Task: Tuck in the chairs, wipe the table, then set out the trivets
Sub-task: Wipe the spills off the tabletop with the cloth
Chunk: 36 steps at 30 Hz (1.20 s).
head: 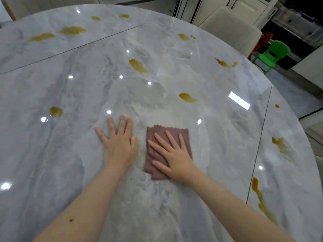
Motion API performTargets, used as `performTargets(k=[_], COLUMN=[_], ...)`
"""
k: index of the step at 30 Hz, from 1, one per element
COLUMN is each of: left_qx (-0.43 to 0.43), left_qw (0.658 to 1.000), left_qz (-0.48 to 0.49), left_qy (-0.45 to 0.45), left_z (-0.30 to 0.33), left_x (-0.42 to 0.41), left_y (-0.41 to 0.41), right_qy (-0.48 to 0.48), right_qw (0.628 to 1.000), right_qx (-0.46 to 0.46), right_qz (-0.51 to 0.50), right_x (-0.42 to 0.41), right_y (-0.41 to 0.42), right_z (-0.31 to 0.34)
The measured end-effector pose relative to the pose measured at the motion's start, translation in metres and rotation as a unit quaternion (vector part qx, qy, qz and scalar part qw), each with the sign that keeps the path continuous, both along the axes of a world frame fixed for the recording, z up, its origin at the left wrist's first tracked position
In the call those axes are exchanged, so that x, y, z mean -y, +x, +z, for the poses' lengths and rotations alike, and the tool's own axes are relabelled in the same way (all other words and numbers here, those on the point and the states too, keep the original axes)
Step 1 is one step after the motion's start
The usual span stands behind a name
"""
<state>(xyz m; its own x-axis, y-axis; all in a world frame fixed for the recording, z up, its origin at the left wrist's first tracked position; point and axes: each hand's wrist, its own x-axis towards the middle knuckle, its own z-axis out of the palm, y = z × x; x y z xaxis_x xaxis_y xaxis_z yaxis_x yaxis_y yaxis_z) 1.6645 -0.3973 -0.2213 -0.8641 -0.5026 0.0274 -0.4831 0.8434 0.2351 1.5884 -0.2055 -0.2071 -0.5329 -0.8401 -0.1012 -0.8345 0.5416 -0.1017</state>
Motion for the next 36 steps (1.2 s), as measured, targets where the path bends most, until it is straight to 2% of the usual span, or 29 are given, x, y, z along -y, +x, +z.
performTargets(k=[2,4,7,9,11,13,17,19,21,24,26,29,33,36], left_qx=[0.005,0.013,0.025,0.031,0.034,0.033,0.043,0.045,0.054,0.059,0.052,0.039,0.037,0.033], left_qw=[1.000,1.000,1.000,0.999,0.999,0.999,0.999,0.999,0.998,0.998,0.999,0.999,0.999,0.999], left_qz=[0.002,0.003,0.003,0.002,0.000,-0.005,-0.003,-0.005,-0.005,-0.004,-0.003,-0.004,-0.005,-0.020], left_qy=[0.005,0.000,-0.010,-0.013,-0.008,-0.005,-0.009,-0.007,-0.015,-0.017,-0.006,0.014,0.026,-0.006], left_z=[0.001,0.001,0.000,0.000,0.000,0.001,0.004,0.005,0.005,0.004,0.003,0.003,0.005,0.009], left_x=[-0.001,-0.002,-0.003,-0.002,-0.002,-0.002,-0.002,-0.002,-0.002,-0.003,-0.002,0.000,0.001,-0.001], left_y=[0.000,-0.001,-0.002,-0.002,-0.001,0.000,0.000,0.000,0.000,-0.002,-0.003,-0.001,-0.002,-0.001], right_qy=[0.012,0.013,0.003,-0.002,0.001,-0.004,0.007,0.018,0.016,0.000,-0.005,-0.008,-0.008,0.000], right_qw=[1.000,0.997,0.983,0.979,0.983,0.993,1.000,1.000,0.997,0.981,0.972,0.984,0.999,0.998], right_qx=[0.000,0.007,0.015,0.021,0.019,0.005,0.000,-0.003,0.007,0.018,0.019,0.020,0.012,0.016], right_qz=[-0.003,-0.078,-0.181,-0.204,-0.182,-0.116,0.005,-0.007,-0.070,-0.192,-0.233,-0.176,-0.028,-0.066], right_x=[-0.033,-0.038,0.004,0.039,0.056,0.048,-0.018,-0.045,-0.051,-0.022,0.012,0.047,0.004,-0.043], right_y=[-0.013,-0.036,-0.060,-0.062,-0.051,-0.024,0.014,0.002,-0.021,-0.049,-0.053,-0.025,0.022,-0.003], right_z=[0.001,0.003,0.003,0.000,0.000,0.003,0.002,0.002,0.003,0.001,0.000,0.001,-0.001,-0.001])
